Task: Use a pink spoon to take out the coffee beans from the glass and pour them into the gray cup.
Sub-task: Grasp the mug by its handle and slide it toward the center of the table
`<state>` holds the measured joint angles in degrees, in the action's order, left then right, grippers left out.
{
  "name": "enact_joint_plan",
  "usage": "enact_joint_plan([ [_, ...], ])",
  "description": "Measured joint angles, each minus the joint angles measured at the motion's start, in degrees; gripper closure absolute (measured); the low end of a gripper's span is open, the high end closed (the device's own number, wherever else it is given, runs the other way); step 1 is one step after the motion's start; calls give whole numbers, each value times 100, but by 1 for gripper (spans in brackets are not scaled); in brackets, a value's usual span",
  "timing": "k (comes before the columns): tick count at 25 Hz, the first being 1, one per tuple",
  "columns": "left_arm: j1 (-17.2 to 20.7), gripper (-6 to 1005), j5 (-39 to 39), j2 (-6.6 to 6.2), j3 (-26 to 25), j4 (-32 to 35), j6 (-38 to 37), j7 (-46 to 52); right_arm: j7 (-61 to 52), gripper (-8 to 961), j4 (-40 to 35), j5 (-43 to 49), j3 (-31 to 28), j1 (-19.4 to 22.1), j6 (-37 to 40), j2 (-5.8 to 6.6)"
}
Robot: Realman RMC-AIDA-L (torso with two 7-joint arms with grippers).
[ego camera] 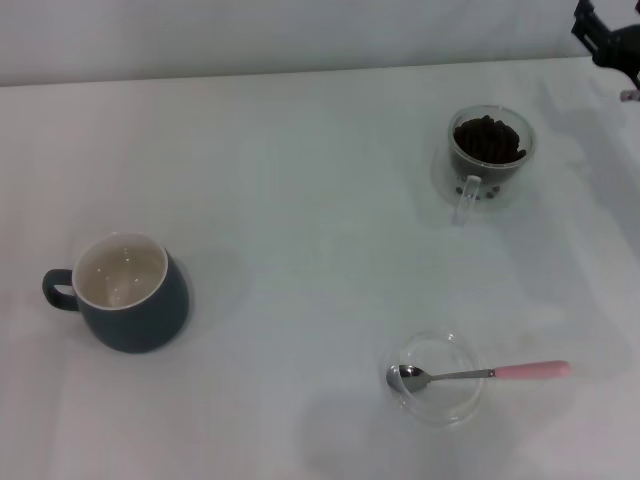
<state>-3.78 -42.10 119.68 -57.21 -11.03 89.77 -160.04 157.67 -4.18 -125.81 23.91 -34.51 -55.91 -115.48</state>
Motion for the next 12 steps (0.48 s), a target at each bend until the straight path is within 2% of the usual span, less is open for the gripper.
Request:
enact_joint_plan([
  [5,215,170,149,-31,616,272,128,20,0,118,-159,-5,-190,-73,29,7],
  [12,119,172,155,-60,1595,1035,139,130,0,118,-200,-11,-403,-132,162,17],
])
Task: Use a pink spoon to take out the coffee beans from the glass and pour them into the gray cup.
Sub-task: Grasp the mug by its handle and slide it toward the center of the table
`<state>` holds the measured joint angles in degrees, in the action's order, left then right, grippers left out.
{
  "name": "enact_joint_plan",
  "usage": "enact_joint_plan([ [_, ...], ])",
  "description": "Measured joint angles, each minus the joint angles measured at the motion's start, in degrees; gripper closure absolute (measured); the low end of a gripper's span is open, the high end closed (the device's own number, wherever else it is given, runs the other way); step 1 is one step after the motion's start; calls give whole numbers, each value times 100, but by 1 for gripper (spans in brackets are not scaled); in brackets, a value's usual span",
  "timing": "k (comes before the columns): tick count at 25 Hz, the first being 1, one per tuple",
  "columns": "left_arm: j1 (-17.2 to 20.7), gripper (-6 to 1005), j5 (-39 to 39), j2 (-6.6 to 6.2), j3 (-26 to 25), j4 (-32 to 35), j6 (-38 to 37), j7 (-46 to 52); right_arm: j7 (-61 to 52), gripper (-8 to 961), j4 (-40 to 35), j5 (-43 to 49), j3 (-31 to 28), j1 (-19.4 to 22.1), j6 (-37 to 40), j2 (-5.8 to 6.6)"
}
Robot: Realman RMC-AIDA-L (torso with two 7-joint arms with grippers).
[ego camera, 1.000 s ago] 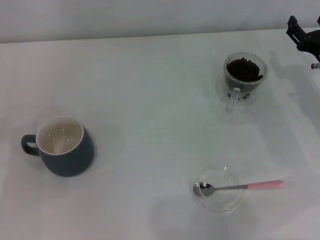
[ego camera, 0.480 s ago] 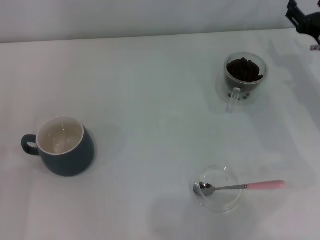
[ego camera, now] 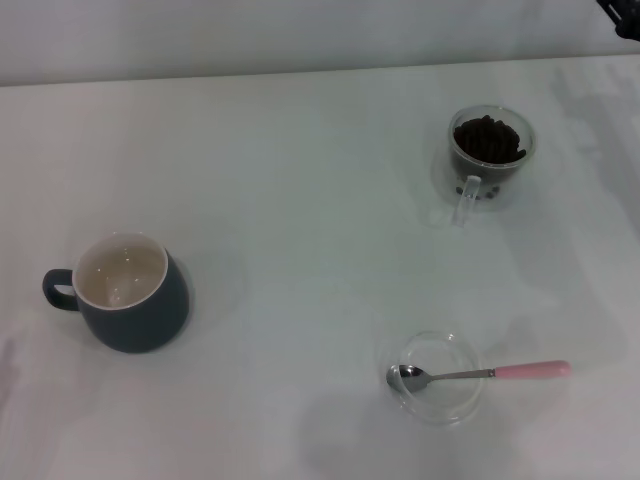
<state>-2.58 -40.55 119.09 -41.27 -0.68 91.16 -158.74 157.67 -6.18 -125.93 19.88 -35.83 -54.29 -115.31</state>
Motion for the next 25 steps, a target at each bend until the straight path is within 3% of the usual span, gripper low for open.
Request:
enact_joint_plan([
  [6,-228,173,0,-9,431,367,-129,-22,0,119,-8,-2,-235,-27,76,0],
  [17,-935,175,495,-8,460,362,-1242,-21,0,118,-61,-2,-311,35,81,15],
  [25,-1161,175,594,-8,462,345,-1434,-20,0,119,-61,-1,-349,118,69,7],
])
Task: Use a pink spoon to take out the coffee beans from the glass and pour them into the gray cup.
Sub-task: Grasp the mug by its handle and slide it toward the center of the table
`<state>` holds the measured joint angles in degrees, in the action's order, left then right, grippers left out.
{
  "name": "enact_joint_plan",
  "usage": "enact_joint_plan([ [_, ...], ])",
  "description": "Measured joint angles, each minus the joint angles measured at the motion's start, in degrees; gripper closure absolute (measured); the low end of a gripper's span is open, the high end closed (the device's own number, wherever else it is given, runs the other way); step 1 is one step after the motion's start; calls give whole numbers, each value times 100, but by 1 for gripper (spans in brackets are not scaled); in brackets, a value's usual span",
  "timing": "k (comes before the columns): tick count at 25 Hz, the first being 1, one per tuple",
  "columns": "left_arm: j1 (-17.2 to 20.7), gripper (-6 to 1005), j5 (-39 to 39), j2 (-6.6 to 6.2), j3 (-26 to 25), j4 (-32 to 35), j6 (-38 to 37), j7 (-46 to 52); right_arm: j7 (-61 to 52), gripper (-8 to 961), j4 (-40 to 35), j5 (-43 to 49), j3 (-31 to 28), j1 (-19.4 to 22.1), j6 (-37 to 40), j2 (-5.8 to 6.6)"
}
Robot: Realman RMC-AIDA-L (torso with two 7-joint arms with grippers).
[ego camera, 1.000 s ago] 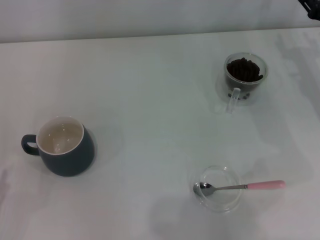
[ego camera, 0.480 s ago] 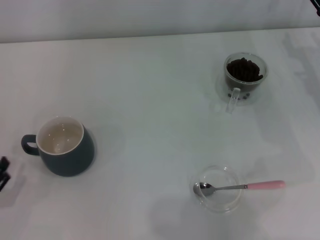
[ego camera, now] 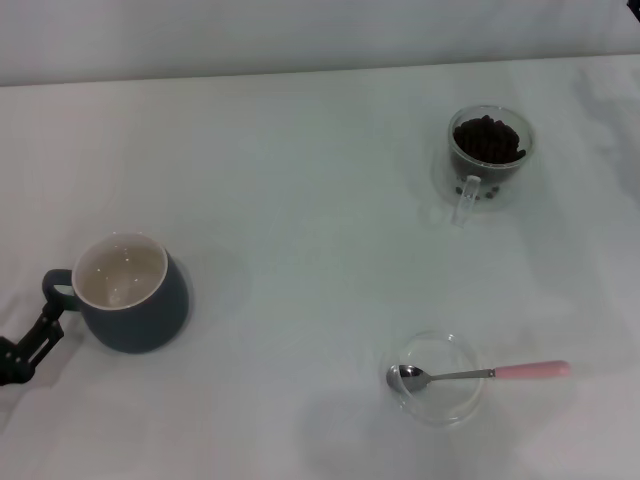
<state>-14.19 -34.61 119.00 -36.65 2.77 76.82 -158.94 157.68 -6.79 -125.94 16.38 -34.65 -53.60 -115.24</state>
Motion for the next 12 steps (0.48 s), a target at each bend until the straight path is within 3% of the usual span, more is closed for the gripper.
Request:
enact_joint_plan([
  [12,-254,174,29,14,-1,-149,-374,-203,-62,118,56,0,-30,46,19,-12],
])
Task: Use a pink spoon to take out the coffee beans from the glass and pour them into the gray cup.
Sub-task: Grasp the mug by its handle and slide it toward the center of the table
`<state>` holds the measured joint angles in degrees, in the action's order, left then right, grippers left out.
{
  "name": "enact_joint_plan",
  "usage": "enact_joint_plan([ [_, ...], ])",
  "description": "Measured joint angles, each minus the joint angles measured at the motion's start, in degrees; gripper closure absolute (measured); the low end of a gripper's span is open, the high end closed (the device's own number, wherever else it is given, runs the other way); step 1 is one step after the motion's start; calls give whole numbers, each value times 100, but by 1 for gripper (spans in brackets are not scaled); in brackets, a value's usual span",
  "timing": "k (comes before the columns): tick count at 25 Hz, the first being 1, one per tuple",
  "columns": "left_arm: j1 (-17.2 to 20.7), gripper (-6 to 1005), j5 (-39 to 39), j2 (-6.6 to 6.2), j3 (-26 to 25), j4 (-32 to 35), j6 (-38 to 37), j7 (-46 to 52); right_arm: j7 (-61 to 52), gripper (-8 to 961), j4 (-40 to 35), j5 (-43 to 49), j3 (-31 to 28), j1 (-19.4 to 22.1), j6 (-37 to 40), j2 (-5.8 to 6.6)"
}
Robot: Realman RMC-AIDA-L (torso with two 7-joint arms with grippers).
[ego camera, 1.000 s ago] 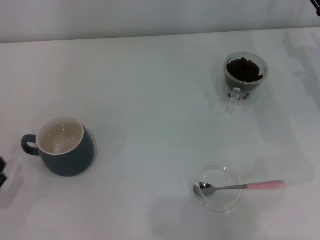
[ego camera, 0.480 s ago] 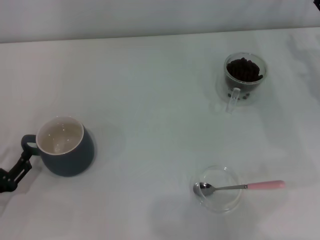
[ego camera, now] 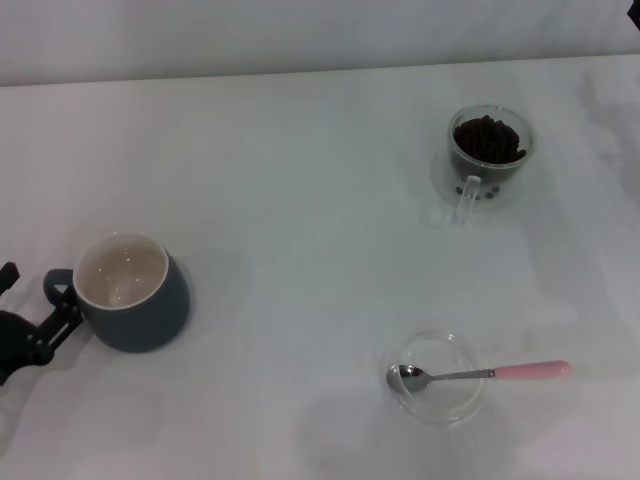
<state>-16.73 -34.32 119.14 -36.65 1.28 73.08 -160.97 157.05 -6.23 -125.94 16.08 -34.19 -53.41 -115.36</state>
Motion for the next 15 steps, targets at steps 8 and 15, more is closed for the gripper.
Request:
enact_joint_plan([
  [8,3,180,30,9,0,-84,-58,-88,-173,119,17,0,0,11,-6,-12],
  [15,54,367,1,12,-49,-192,-86,-86,-225,118,17,0,0,33,-31,-5],
])
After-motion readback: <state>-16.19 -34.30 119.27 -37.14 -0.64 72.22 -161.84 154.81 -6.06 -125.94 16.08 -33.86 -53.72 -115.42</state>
